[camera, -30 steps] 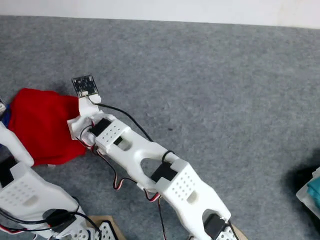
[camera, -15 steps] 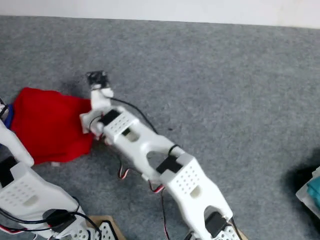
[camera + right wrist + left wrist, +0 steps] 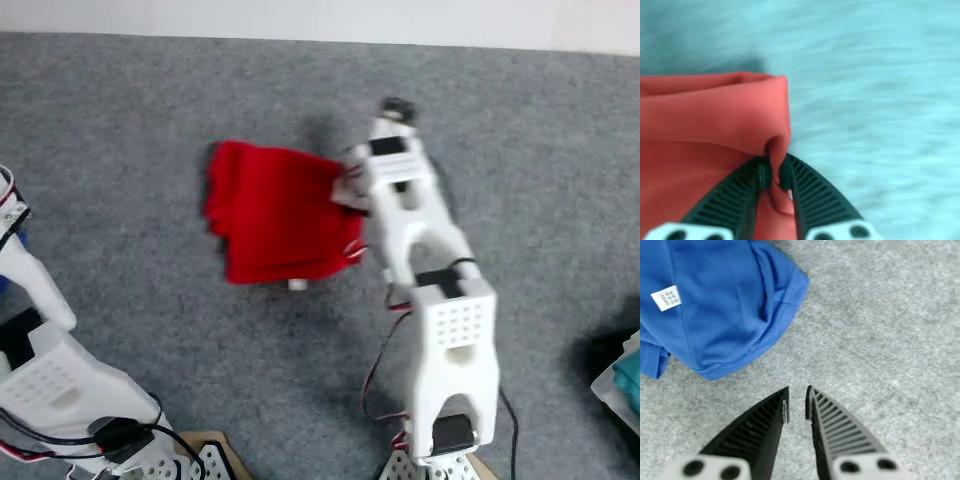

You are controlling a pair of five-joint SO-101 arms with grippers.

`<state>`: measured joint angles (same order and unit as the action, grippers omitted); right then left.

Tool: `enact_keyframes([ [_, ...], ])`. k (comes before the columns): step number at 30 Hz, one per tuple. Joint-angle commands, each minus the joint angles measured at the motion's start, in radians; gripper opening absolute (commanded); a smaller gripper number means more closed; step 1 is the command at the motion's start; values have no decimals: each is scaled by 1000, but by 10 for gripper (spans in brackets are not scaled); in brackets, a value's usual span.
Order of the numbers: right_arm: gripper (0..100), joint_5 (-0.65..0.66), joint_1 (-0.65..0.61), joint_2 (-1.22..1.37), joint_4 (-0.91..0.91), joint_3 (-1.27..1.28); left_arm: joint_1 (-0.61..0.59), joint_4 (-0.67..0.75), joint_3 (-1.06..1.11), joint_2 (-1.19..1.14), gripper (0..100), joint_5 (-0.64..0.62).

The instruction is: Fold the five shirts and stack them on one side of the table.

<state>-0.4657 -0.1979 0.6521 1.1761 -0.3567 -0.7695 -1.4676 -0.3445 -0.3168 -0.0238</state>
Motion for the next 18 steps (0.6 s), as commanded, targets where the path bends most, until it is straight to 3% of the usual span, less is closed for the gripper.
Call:
enact_keyframes([
  [1,9,-2,117,-70,18,-1,25,5,-4,10,81,2],
  [4,52,0,99,-71,21,-42,25,5,-4,10,83,2],
  [10,320,21,19,-71,61,-139,19,-25,-12,18,83,2],
  [18,333,84,-1,-65,211,-211,25,-38,-12,19,83,2],
])
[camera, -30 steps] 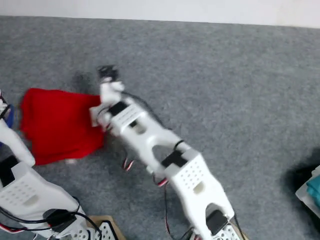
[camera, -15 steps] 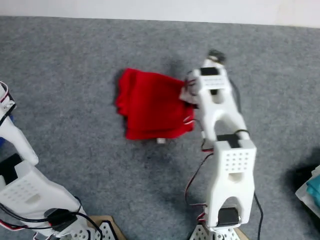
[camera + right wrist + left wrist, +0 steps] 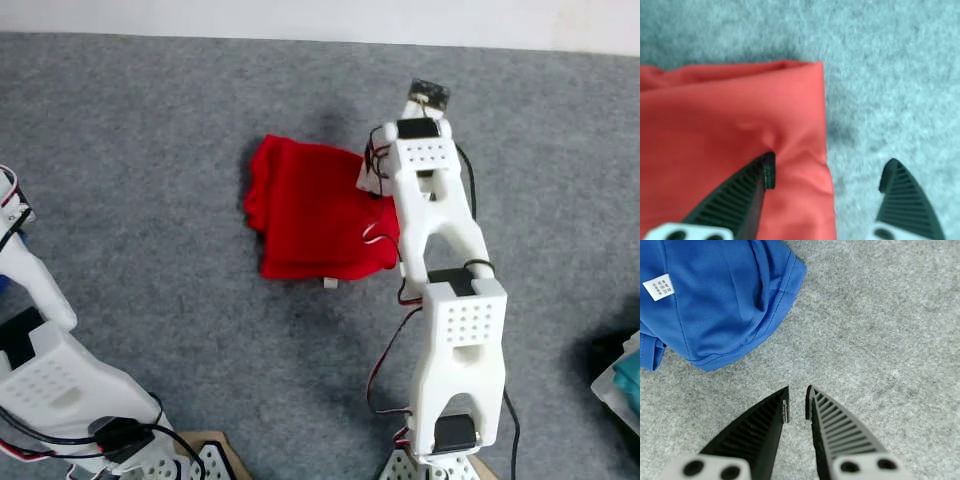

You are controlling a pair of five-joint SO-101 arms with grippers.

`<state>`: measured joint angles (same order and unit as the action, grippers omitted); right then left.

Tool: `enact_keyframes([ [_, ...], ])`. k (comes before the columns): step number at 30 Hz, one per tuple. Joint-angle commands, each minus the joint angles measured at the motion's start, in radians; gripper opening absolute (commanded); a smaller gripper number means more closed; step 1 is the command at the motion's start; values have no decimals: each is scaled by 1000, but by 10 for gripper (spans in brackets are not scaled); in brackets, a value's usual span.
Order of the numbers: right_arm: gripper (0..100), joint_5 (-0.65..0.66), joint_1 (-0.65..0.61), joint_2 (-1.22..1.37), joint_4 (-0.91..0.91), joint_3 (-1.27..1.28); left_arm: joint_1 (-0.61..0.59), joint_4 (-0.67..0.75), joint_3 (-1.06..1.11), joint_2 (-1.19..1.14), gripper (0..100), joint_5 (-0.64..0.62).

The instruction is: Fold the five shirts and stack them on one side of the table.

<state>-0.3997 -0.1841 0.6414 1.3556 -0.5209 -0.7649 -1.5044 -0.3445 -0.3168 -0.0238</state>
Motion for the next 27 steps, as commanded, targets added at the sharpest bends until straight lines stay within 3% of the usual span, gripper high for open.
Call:
enact_keyframes([
  [1,333,18,-15,-51,25,-36,21,-2,-12,19,83,2],
  [13,318,26,-124,28,-140,76,42,0,-12,12,83,2],
  [18,98,26,-117,70,-139,73,42,0,-12,12,83,2],
  [20,0,26,-91,70,-136,73,41,0,-12,12,83,2],
  [27,8,26,99,8,-28,-35,33,-9,-2,10,82,2],
])
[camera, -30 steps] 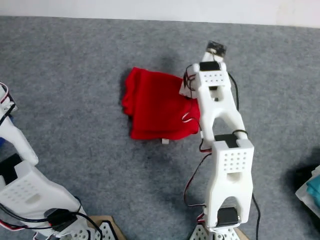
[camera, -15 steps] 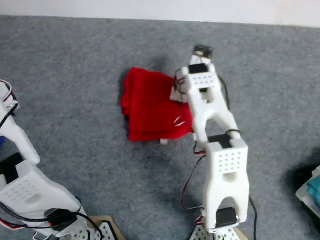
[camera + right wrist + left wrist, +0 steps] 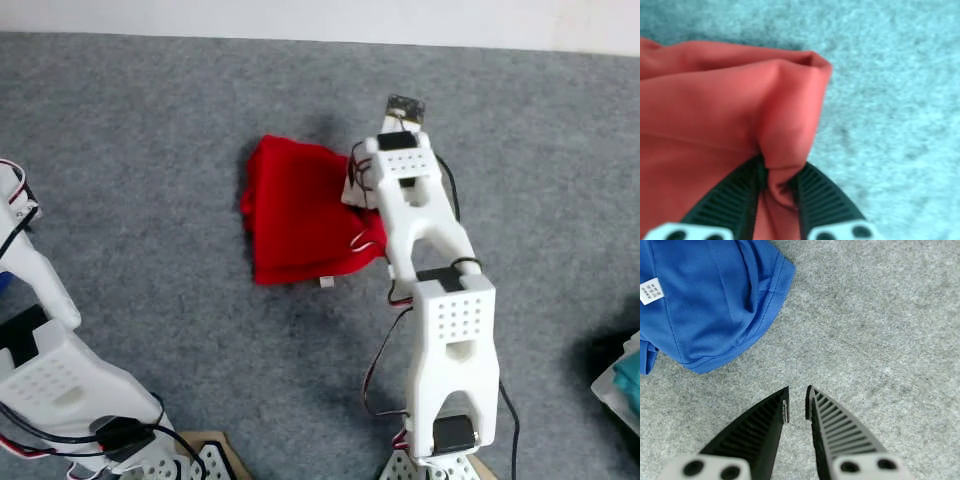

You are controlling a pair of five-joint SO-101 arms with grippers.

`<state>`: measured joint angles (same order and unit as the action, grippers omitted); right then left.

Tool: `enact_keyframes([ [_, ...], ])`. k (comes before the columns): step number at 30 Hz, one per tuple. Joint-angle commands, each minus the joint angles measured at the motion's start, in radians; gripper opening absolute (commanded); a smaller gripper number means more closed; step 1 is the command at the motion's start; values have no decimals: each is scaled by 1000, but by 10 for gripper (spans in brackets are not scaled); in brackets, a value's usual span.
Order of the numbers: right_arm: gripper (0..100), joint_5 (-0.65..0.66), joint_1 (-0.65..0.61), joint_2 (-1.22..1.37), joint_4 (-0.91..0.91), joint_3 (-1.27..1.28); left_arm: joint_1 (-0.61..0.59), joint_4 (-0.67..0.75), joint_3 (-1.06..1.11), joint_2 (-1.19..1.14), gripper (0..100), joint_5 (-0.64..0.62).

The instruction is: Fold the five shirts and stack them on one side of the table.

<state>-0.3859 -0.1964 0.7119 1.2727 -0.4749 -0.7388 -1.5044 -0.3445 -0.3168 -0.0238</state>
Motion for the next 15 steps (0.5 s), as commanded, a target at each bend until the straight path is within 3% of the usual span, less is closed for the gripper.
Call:
enact_keyframes([
  [1,8,12,154,-85,81,-114,7,-9,-2,10,82,2],
  [6,8,23,346,-206,211,-259,24,-9,-2,10,81,2],
  [15,8,181,673,-363,409,-397,65,-29,-4,10,81,2],
])
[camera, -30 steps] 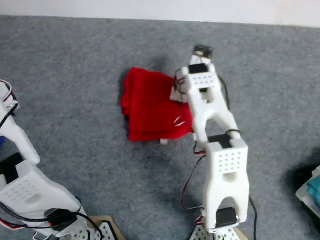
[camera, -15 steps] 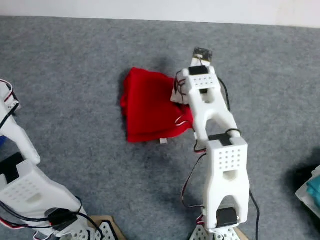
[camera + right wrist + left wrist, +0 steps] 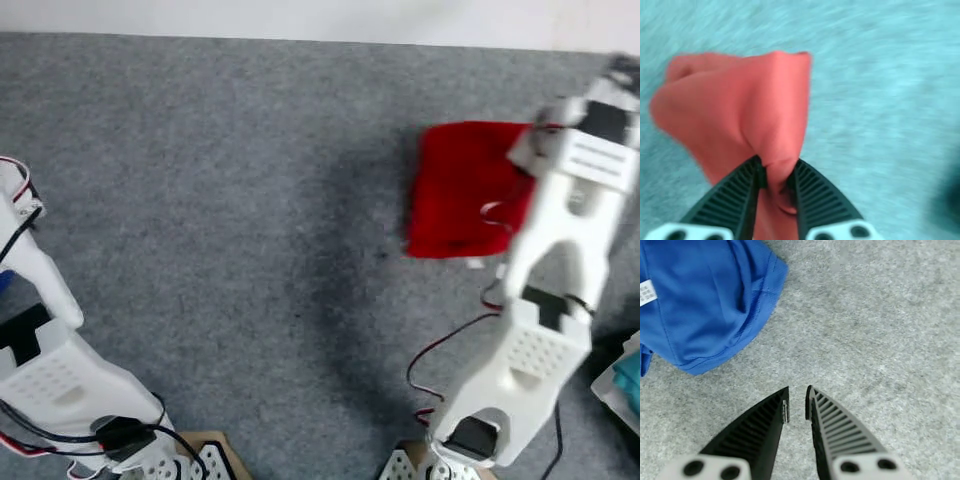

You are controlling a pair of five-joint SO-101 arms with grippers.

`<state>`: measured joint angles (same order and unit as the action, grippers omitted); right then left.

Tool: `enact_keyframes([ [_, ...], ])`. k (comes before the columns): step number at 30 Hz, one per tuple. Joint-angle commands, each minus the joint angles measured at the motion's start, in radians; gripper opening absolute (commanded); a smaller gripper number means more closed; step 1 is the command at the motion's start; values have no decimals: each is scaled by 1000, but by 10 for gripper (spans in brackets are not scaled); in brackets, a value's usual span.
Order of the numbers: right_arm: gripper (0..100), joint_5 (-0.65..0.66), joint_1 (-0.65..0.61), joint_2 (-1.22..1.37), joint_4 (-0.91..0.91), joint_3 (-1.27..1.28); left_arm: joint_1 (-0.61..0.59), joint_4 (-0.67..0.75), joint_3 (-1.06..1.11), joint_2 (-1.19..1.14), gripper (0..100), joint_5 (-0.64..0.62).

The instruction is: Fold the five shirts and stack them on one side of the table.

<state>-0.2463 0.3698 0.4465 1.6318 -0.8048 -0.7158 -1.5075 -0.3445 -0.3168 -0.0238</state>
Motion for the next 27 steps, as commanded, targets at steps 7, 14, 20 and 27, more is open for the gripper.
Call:
enact_keyframes([
  [7,8,155,349,-180,91,-76,104,-74,-7,18,81,0],
  [14,8,262,510,-275,114,-73,145,-112,-12,19,81,-69],
  [20,8,350,657,-323,114,-73,168,-112,-5,19,81,-94],
  [27,8,443,848,-344,107,-76,231,-114,-7,19,81,-127],
])
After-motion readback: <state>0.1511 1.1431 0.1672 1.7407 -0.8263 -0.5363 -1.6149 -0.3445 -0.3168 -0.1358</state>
